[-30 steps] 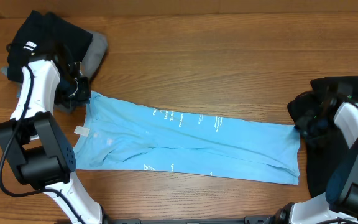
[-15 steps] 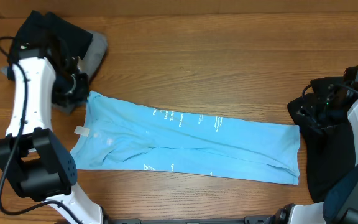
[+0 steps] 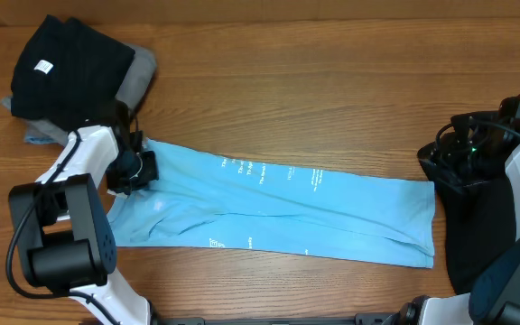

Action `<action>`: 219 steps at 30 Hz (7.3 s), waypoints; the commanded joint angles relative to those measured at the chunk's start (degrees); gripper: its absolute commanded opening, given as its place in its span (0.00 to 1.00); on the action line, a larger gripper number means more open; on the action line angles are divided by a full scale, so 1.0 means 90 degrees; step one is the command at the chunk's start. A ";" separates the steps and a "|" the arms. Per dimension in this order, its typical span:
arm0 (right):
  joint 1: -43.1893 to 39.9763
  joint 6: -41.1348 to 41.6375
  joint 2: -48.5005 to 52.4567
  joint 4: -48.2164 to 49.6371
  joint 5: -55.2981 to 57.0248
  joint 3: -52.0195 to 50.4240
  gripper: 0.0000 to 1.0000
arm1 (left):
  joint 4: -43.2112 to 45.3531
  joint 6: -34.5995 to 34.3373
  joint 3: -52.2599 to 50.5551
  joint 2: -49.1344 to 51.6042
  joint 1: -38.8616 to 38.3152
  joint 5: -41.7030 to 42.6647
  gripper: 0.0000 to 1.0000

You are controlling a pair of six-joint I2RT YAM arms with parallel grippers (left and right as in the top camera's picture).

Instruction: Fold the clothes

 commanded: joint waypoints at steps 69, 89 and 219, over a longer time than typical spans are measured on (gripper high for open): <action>0.0092 0.0595 -0.0874 0.2747 -0.1627 -0.1404 0.73 | -0.2873 0.1256 0.2052 -0.1807 0.0920 0.1751 0.42; -0.0090 -0.0075 -0.0743 0.1853 -0.1598 -0.1404 0.72 | 0.0357 -0.0976 -0.1766 -0.1882 0.0886 -0.0340 0.04; 0.6598 0.0527 0.1185 0.1171 -0.0410 0.1061 0.42 | -0.1705 0.0240 0.1693 -0.1831 0.2421 0.2487 0.33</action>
